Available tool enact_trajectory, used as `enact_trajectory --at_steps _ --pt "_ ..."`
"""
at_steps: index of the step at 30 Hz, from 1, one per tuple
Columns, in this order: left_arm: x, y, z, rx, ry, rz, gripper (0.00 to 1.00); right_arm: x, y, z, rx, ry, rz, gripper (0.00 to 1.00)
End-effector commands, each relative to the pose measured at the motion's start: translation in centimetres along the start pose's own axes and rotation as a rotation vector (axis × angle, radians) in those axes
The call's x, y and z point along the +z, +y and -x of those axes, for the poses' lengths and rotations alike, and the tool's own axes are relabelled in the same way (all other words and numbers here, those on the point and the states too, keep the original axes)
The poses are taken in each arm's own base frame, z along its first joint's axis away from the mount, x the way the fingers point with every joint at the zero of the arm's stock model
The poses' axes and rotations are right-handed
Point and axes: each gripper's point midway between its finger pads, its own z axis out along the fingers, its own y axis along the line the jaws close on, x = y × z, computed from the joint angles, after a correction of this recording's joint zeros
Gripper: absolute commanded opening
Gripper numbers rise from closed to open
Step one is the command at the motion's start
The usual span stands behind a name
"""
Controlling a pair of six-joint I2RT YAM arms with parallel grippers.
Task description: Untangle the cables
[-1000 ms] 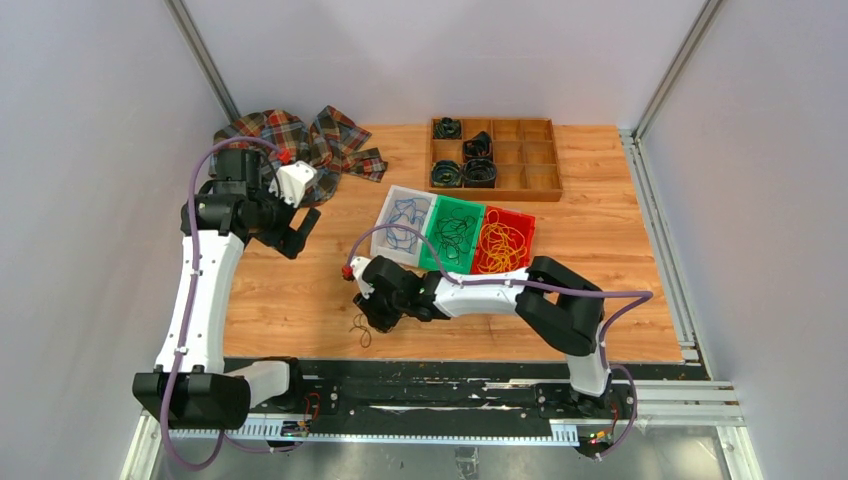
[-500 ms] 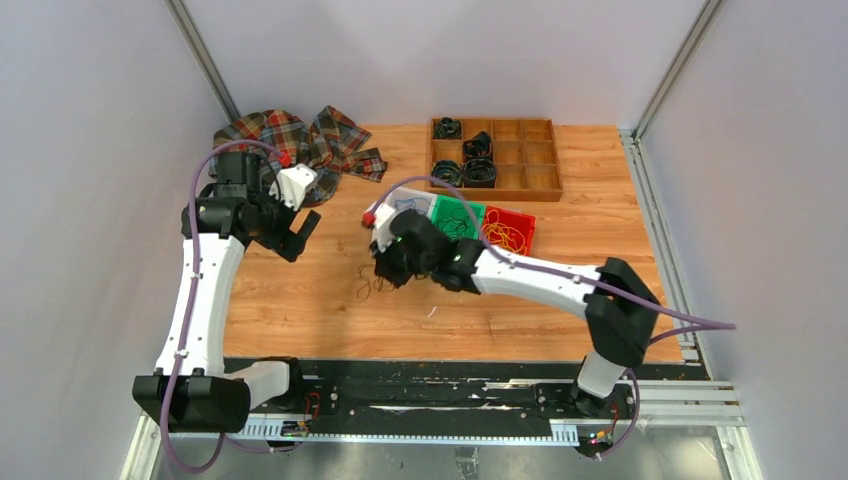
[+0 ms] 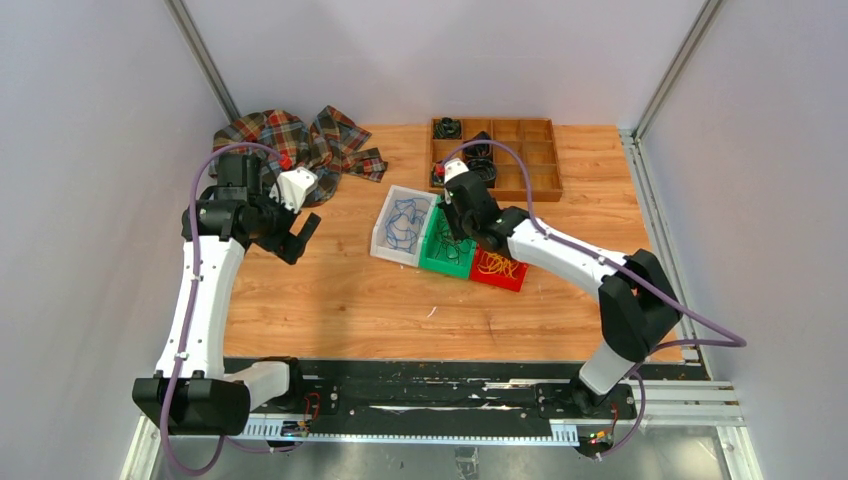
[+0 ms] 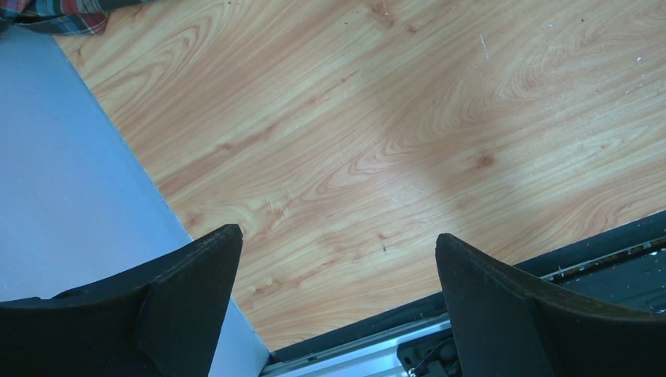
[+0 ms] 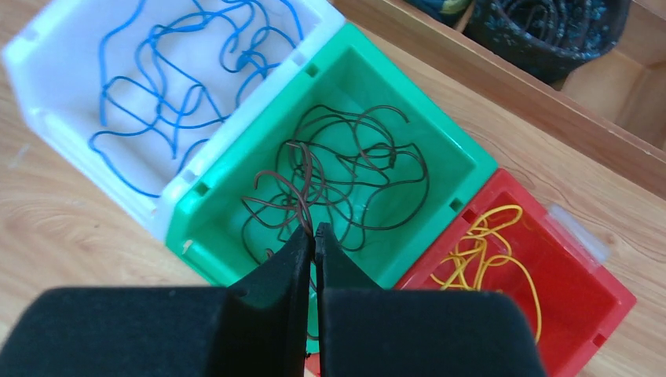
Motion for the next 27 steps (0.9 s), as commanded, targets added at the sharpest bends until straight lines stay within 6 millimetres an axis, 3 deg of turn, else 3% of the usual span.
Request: enact_trajectory --at_steps 1,5,9,14,17,21,23,27 --pt "-0.4 0.4 0.6 -0.010 -0.028 0.013 0.98 1.2 -2.5 -1.3 -0.031 0.057 -0.121 0.01" --pt "-0.6 0.4 0.5 -0.011 -0.029 0.020 0.98 2.6 -2.6 -1.1 -0.047 0.073 -0.145 0.06" --pt "-0.5 0.8 0.6 -0.027 -0.037 0.045 0.98 2.9 -2.5 0.0 -0.046 0.075 -0.147 0.40" --pt "-0.4 1.1 1.6 -0.045 -0.086 0.062 0.98 -0.3 -2.9 3.0 -0.008 -0.012 -0.147 0.69" --pt "0.2 0.9 2.8 -0.065 -0.161 0.053 0.98 -3.4 -4.3 4.6 0.020 -0.085 -0.181 0.72" --pt "2.2 0.3 4.6 -0.110 -0.351 0.051 0.98 -7.5 -8.0 4.7 0.114 -0.191 -0.268 0.73" --pt "3.4 0.1 5.2 -0.149 -0.469 0.070 0.98 -8.9 -11.3 2.4 0.201 -0.192 -0.359 0.73" --pt "5.8 0.0 5.2 -0.227 -0.725 0.138 0.98 -14.0 -20.0 -3.0 0.343 -0.262 -0.784 0.74"
